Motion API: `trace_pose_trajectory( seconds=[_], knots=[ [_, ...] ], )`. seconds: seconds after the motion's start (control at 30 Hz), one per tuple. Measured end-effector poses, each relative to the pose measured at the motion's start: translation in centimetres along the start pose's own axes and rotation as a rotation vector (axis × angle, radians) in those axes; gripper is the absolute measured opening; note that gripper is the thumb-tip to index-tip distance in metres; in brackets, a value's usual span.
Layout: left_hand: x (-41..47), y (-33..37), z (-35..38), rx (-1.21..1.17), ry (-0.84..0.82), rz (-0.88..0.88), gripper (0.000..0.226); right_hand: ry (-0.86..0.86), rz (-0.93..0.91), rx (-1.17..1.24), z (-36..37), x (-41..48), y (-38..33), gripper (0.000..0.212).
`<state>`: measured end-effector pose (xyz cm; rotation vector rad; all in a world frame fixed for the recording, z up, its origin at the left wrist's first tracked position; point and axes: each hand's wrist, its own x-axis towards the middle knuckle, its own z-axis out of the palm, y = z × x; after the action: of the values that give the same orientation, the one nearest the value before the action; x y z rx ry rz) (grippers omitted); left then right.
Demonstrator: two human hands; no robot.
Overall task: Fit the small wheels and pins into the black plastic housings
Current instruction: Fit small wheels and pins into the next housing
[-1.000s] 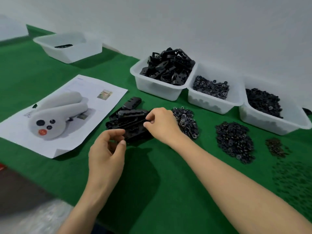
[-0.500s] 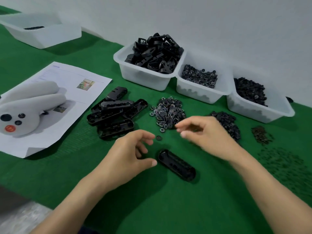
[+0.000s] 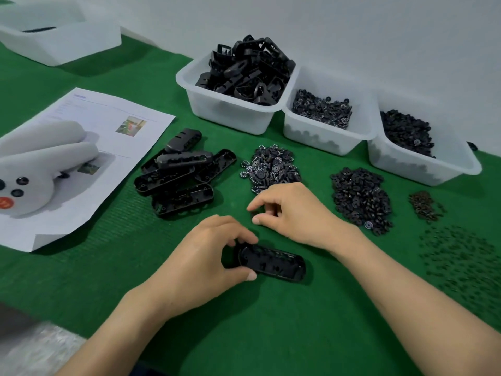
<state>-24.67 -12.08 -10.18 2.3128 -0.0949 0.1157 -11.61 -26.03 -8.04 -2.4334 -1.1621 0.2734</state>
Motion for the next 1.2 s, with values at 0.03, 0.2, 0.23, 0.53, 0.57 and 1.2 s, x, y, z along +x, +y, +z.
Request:
trace_pose_trajectory(
  seconds=[0.03, 0.2, 0.23, 0.53, 0.57, 1.2],
  knots=[
    [-0.2, -0.1, -0.1, -0.012, 0.015, -0.011, 0.041, -0.001, 0.004, -0.003, 0.1, 0.1, -0.1, 0.012],
    [-0.2, -0.1, 0.2, -0.016, 0.058, -0.042, 0.044, -0.035, 0.323, 0.893, -1.0, -0.9, 0.0, 0.002],
    [-0.1, -0.1, 0.2, -0.012, 0.064, -0.045, 0.045, -0.096, 0.407, 1.169, -1.3, -1.3, 0.0, 0.004],
    [0.8, -0.2, 0.5, 0.040, 0.043, -0.062, 0.049, -0.172, 0.475, 1.520, -2.0, -3.4, 0.1, 0.017],
    [0.8, -0.2, 0.5, 0.033, 0.048, -0.067, 0.048, -0.094, 0.447, 1.387, -1.9, -3.6, 0.2, 0.015],
    [0.7, -0.5, 0.7, 0.017, 0.074, -0.096, 0.040, 0.236, -0.097, 0.161, 1.6, -4.9, -0.8, 0.011]
  ],
)
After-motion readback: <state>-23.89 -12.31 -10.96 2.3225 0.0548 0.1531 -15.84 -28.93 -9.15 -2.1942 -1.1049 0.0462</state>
